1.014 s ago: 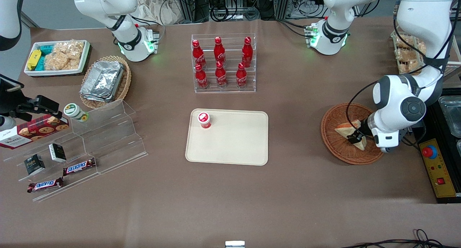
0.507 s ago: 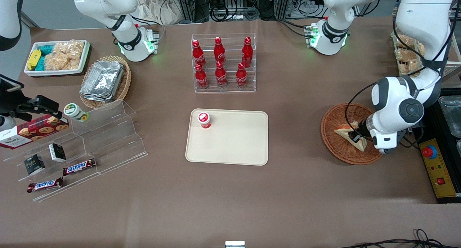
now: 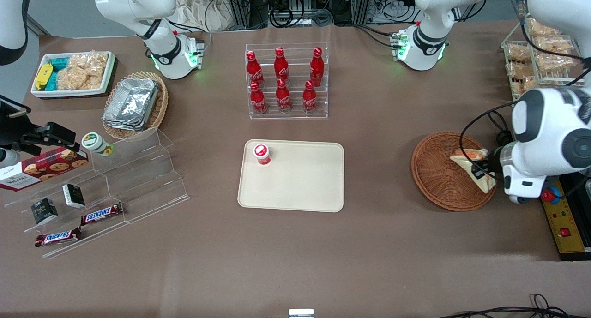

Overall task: Place sandwich from basket to tray
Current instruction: 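Lift the sandwich out of the basket with the left gripper, then carry the held sandwich over to the cream tray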

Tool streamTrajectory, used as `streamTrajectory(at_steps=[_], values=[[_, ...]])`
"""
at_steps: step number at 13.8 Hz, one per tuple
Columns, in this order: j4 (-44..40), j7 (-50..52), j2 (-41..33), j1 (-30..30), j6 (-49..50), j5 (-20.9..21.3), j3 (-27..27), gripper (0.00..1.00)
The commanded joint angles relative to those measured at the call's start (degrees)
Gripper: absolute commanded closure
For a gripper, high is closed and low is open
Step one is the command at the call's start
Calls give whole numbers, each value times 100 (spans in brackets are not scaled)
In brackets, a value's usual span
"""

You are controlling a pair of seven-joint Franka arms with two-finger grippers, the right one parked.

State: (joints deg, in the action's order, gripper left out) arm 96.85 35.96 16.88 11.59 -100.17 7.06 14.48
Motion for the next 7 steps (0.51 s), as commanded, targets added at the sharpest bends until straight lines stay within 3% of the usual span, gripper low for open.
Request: streamTrajectory(at_steps=[1,4,7], values=[[-963,-868,140,-43,786,-47,553,100],[-1229,-1215,482,-191,788,-47,1414,99],[-1264,-1021,947,-1024,701,14,1505,100]])
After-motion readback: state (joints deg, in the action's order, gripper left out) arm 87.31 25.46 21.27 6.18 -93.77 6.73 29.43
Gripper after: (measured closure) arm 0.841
